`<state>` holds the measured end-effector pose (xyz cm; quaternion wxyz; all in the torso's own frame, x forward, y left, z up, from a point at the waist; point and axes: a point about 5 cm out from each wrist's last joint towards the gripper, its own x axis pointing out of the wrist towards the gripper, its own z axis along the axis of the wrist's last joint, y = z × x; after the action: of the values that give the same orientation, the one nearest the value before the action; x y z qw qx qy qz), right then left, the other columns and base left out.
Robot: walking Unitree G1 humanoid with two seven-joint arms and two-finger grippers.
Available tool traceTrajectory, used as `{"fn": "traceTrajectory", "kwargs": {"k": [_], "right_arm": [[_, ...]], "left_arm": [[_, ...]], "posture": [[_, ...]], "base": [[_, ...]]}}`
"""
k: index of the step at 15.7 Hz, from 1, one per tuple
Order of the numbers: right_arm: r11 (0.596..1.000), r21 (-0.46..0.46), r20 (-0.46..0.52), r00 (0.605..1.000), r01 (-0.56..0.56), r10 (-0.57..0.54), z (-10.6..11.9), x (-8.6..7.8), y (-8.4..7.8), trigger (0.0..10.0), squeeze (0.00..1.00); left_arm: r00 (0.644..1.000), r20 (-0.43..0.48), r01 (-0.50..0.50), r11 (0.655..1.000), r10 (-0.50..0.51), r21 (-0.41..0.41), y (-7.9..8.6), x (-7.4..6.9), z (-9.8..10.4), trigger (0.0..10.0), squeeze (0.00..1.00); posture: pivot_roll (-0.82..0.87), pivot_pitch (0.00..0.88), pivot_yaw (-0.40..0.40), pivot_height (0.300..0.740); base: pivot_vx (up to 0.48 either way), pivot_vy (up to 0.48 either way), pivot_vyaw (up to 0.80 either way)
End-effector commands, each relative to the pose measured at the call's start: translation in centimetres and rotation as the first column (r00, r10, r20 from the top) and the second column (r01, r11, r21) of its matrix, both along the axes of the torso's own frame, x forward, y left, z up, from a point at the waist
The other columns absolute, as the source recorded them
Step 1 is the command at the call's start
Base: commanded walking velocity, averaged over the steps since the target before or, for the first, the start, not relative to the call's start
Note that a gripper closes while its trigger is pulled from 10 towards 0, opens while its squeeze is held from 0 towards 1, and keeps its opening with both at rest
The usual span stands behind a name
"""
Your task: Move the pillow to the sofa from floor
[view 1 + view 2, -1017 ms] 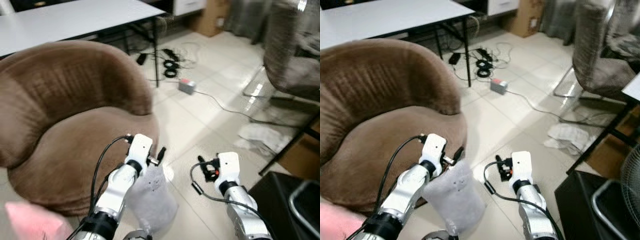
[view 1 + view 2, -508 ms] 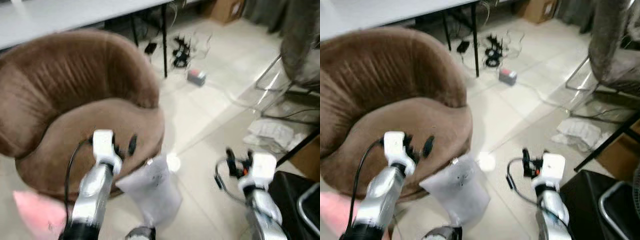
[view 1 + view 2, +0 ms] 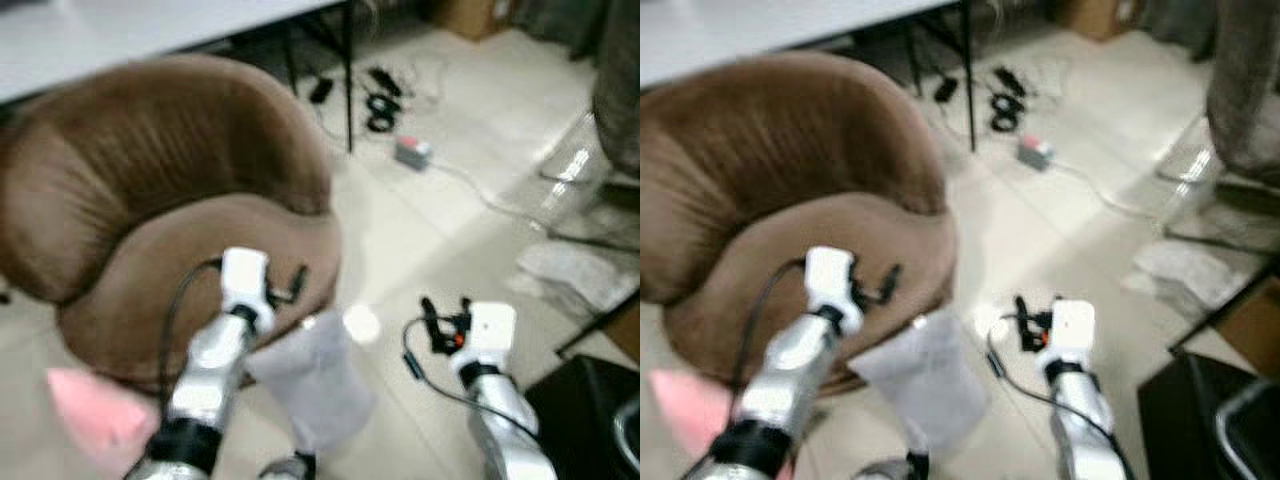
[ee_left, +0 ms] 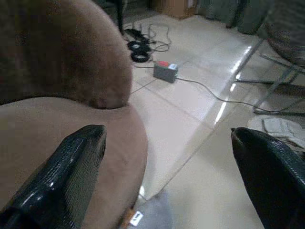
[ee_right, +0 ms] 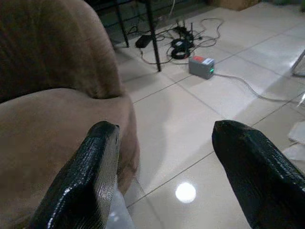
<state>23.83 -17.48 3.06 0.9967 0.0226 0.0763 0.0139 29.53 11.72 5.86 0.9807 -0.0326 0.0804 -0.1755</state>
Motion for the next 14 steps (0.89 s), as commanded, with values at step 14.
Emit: {"fn": "traceTrajectory", "kwargs": {"k": [14], "right_arm": [[0.999, -0.041, -0.051, 0.999, -0.004, 0.001, -0.9, 0.2, -0.6, 10.0, 0.02]], "left_arm": [[0.999, -0.017, 0.045, 0.995, -0.044, 0.092, -1.3, -0.1, -1.2, 10.0, 0.0]], "posture": [[0.0, 0.0, 0.042, 0.74]], "base": [[0.0, 0.0, 0.44]]}}
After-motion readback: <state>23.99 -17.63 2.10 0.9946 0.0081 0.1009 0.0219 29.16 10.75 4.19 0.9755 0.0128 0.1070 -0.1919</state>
